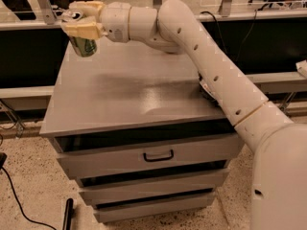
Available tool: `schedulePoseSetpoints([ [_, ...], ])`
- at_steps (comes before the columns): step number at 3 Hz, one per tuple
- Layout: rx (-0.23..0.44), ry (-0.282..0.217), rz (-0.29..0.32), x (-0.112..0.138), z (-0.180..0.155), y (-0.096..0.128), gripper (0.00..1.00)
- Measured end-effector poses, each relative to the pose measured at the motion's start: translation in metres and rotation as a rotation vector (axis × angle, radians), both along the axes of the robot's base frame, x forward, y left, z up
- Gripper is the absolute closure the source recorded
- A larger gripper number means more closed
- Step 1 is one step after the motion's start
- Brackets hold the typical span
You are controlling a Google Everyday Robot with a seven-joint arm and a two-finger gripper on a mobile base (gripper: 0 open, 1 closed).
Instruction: Place green can upright
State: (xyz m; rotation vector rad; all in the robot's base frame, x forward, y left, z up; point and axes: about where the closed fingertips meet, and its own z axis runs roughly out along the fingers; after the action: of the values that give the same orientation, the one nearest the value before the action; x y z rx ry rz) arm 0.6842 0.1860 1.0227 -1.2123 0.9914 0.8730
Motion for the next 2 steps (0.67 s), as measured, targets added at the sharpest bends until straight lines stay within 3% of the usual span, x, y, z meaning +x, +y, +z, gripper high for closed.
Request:
schedulePoseSetpoints([
  [2, 0.116, 0.196, 0.046, -0.0132, -0.0133, 0.005, 1.0],
])
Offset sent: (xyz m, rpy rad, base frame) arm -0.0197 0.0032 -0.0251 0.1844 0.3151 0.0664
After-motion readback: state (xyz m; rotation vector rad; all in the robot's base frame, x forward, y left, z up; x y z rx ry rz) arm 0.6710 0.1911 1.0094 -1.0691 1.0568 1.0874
